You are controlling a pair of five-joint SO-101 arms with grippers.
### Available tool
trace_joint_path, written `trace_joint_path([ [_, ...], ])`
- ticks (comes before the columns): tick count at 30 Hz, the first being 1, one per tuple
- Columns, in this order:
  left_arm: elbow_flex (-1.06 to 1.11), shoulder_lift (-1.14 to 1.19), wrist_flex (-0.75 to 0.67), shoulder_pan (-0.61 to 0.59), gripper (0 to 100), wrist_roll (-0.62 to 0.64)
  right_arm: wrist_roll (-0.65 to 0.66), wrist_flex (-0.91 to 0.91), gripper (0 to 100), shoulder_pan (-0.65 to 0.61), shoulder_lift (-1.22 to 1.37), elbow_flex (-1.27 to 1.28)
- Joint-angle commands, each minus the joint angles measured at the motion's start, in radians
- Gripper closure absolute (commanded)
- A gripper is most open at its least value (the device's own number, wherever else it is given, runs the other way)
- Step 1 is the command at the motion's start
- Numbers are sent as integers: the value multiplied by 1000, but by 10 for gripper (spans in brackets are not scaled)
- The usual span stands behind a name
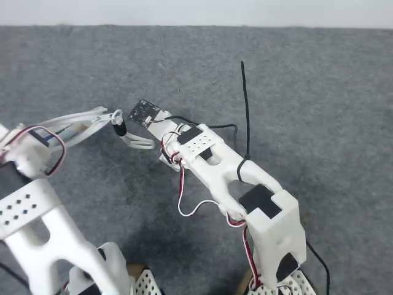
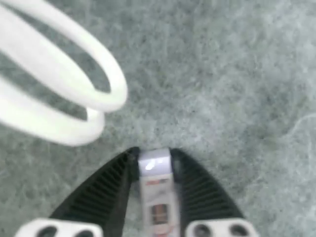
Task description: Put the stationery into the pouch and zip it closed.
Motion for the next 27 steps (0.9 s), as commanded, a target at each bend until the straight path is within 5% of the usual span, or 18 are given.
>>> trace_joint_path([
  [1,-42,-29,-34,-2,990,15,-91,-2,978,8,-4,-46],
  [9,-42,-29,-34,-2,990,15,-195,128,992,7,-104,-48],
  [19,-44,-29,-34,21,990,14,-592,196,992,41,-337,-41],
  [27,-41,-29,-34,38,990,12,-614,389,992,41,-453,-41],
])
